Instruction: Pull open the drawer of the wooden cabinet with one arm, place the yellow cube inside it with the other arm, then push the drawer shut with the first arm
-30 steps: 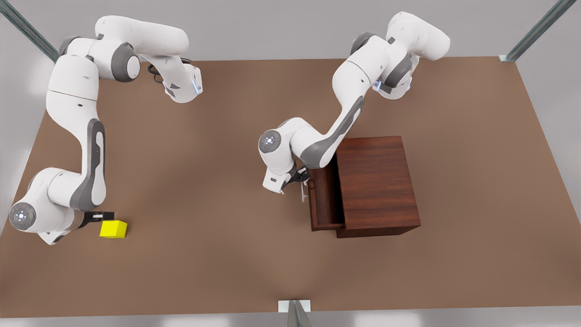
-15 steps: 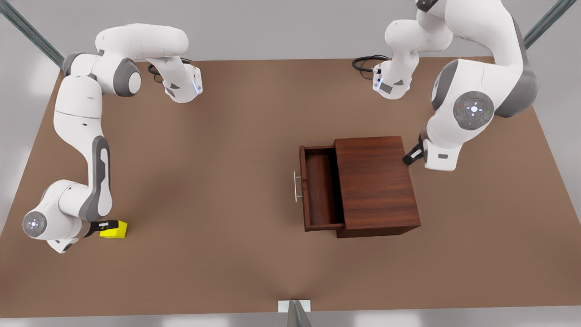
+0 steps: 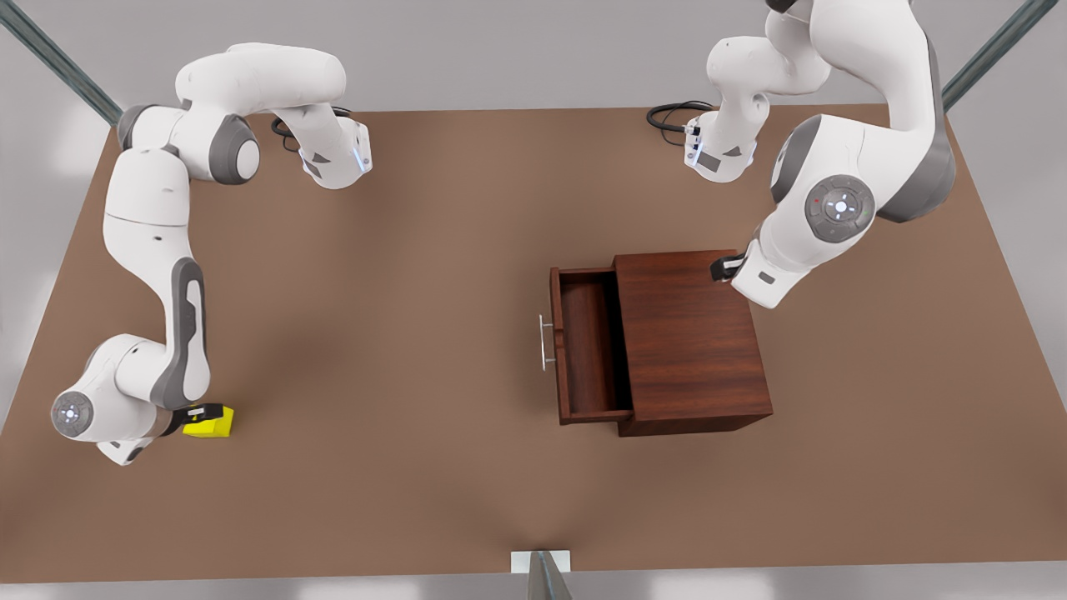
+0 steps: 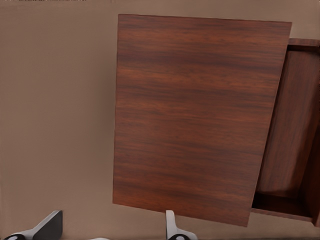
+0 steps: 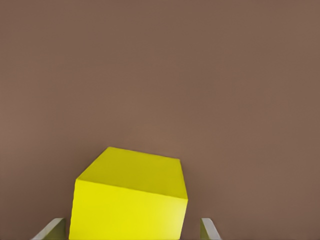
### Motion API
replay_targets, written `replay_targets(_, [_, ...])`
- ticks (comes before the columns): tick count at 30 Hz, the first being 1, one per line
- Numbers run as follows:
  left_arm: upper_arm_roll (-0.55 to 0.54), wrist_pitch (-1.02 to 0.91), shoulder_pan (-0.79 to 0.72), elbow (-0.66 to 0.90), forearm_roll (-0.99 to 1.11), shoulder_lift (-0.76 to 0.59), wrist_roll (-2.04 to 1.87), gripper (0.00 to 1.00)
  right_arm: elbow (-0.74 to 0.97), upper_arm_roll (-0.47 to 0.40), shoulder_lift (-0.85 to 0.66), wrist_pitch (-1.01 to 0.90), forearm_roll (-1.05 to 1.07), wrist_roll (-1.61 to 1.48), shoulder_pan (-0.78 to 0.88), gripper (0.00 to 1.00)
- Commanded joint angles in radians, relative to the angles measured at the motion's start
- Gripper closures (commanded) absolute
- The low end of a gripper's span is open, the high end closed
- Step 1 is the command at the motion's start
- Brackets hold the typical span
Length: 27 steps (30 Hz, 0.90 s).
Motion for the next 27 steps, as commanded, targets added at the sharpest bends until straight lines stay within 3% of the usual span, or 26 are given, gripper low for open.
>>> replay_targets(1, [-0.001,0.001,0.0,0.0,0.0,0.001,0.314,0.0,-0.001,0.0,0.004,0.014,0.007,-0.06,0.0,0.0])
replay_targets(10, [-0.001,-0.02,0.001,0.0,-0.002,0.012,0.318,0.0,0.022,0.0,0.059,0.066,0.024,-0.08,-0.002,0.0])
replay_targets(11, [-0.001,-0.02,0.001,0.0,-0.002,0.012,0.319,0.0,0.022,0.001,0.057,0.065,0.025,-0.08,-0.003,0.05])
replay_targets(14, [-0.001,-0.028,0.001,-0.001,-0.006,0.018,0.318,0.0,0.017,0.003,0.048,0.059,0.022,-0.095,-0.006,0.33])
replay_targets(17, [0.001,-0.023,0.008,0.002,-0.013,0.018,0.319,0.0,0.008,0.006,0.03,0.042,0.042,-0.127,-0.011,0.45])
replay_targets(21, [0.001,-0.023,0.006,0.002,-0.017,0.019,0.316,0.0,0.014,0.014,-0.047,-0.124,0.039,-0.181,0.02,0.46])
replay_targets(24, [0.001,-0.023,0.008,0.002,-0.014,0.025,0.318,0.0,0.024,0.014,-0.18,-0.343,-0.018,-0.193,0.161,0.46])
replay_targets(27, [0.001,-0.023,0.006,0.002,-0.017,0.025,0.316,0.0,0.06,0.017,-0.242,-0.406,-0.006,-0.198,0.339,0.46])
